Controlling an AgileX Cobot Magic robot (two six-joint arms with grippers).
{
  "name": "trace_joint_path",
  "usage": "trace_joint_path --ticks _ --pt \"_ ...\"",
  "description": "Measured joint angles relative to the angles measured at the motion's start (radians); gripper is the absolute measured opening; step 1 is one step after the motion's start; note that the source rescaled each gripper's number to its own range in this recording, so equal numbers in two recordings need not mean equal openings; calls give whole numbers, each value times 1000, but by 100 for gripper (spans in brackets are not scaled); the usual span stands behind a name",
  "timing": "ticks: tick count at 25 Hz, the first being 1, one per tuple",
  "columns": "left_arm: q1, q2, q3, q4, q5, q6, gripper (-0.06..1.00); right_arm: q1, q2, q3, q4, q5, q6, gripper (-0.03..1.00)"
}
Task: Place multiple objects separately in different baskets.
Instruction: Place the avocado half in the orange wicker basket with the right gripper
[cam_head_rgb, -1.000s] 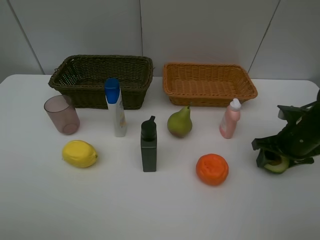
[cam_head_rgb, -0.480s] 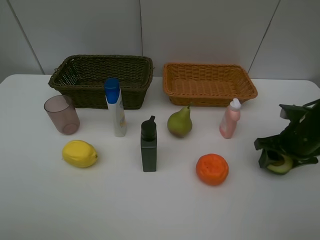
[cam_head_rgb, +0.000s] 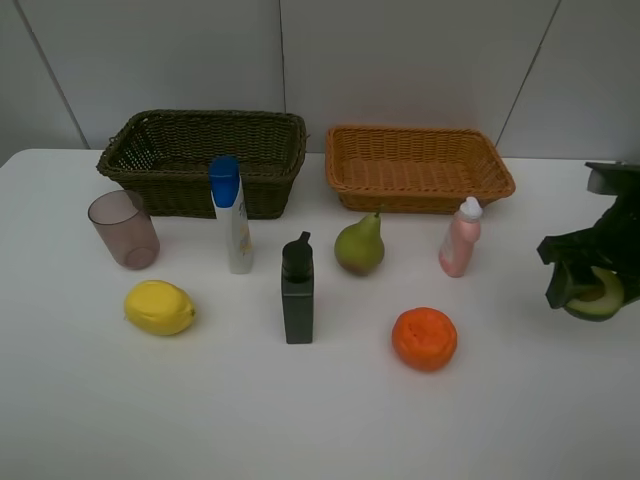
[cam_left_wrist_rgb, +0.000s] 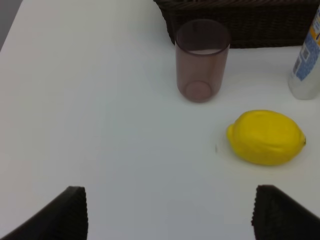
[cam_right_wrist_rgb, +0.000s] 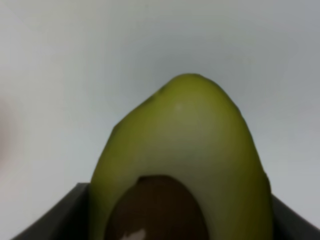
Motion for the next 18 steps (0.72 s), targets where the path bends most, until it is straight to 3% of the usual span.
trace_joint_path --ticks 3,7,18 --pt "0 0 0 0 0 0 89 0 -20 -62 -29 78 -13 47" --pt "0 0 0 0 0 0 89 16 -22 -142 -70 109 -61 47" --pt "0 0 0 0 0 0 89 84 107 -443 -99 -3 -126 47"
